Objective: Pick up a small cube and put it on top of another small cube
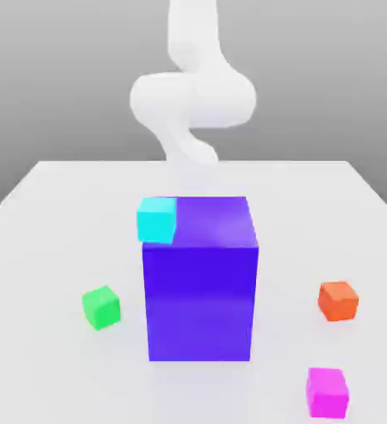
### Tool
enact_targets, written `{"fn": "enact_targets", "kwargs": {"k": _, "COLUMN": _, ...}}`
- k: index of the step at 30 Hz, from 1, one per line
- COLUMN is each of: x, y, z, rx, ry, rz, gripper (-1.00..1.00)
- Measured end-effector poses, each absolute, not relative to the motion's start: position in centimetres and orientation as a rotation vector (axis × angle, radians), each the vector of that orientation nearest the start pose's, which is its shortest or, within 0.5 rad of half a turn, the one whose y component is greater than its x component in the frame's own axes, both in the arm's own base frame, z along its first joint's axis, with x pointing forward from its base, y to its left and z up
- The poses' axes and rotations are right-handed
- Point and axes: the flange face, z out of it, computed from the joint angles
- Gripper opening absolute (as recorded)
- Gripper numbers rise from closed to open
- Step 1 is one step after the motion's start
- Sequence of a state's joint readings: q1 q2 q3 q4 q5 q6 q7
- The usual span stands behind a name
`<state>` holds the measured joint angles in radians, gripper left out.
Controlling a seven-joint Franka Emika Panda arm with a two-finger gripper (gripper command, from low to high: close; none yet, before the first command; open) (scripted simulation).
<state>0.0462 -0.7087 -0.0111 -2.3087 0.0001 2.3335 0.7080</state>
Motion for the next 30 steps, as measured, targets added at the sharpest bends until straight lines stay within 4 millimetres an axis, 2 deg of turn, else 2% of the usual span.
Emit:
{"fn": "enact_targets", "kwargs": {"k": 3, "x": 41.7, "y": 3.0, "z": 63.2, "rx": -2.689, "ry": 0.708, "rz": -0.877, "gripper": 0.00}}
{"fn": "enact_targets", "kwargs": {"k": 7, "x": 45.5, "y": 5.8, "z": 56.7, "rx": -2.833, "ry": 0.448, "rz": -0.756, "gripper": 0.00}}
{"fn": "enact_targets", "kwargs": {"k": 11, "x": 48.1, "y": 8.8, "z": 49.8, "rx": -2.940, "ry": 0.170, "rz": -0.626, "gripper": 0.00}}
{"fn": "enact_targets", "kwargs": {"k": 14, "x": 49.2, "y": 11.1, "z": 44.4, "rx": -2.996, "ry": -0.050, "rz": -0.522, "gripper": 0.00}}
{"fn": "enact_targets", "kwargs": {"k": 20, "x": 49.2, "y": 16.1, "z": 33.2, "rx": -3.032, "ry": -0.528, "rz": -0.300, "gripper": 0.00}}
{"fn": "enact_targets", "kwargs": {"k": 27, "x": 46.5, "y": 18.9, "z": 20.4, "rx": -2.966, "ry": -1.025, "rz": -0.032, "gripper": 0.00}}
{"fn": "enact_targets", "kwargs": {"k": 30, "x": 46.2, "y": 19.2, "z": 16.1, "rx": -2.951, "ry": -1.077, "rz": -0.004, "gripper": 0.00}}
